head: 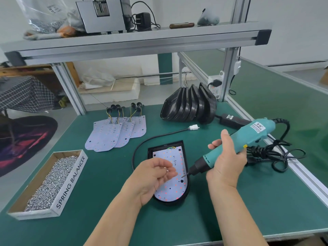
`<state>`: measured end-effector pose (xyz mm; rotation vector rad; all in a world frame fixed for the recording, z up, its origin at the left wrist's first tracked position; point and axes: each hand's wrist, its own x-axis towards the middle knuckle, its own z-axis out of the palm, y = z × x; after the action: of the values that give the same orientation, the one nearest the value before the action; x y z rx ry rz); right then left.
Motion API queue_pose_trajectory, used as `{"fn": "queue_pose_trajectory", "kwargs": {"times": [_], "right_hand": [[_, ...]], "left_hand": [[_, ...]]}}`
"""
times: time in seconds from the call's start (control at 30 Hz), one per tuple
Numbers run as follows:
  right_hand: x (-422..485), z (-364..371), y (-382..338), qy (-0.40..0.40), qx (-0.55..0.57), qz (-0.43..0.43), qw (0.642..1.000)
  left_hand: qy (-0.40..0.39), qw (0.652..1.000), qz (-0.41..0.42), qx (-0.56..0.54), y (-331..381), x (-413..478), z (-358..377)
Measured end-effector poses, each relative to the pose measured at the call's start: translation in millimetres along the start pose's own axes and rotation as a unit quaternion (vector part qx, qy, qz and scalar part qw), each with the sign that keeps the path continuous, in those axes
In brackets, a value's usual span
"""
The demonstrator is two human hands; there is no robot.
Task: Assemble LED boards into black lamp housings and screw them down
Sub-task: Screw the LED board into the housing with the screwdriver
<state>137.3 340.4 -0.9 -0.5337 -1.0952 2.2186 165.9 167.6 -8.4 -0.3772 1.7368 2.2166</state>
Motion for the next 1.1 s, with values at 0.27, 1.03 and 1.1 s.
{"fn": "queue_pose_trajectory", "kwargs": {"times": [0.27,1.03,1.1], "right_hand": [[-15,10,-9,-0.013,0.028,0.006,0.999],[-25,19,-19,-0.021,0.035,-0.030,0.999],[-24,20,-20,-0.019,0.034,-0.031,0.999]], "left_hand": [[-0.025,0.998,-0.014,-0.060,-7,-9,-3],[-0.066,0.972,-0.103,-0.201,-16,-16,0],[-0.062,0.971,-0.109,-0.204,-16,-15,1]]}}
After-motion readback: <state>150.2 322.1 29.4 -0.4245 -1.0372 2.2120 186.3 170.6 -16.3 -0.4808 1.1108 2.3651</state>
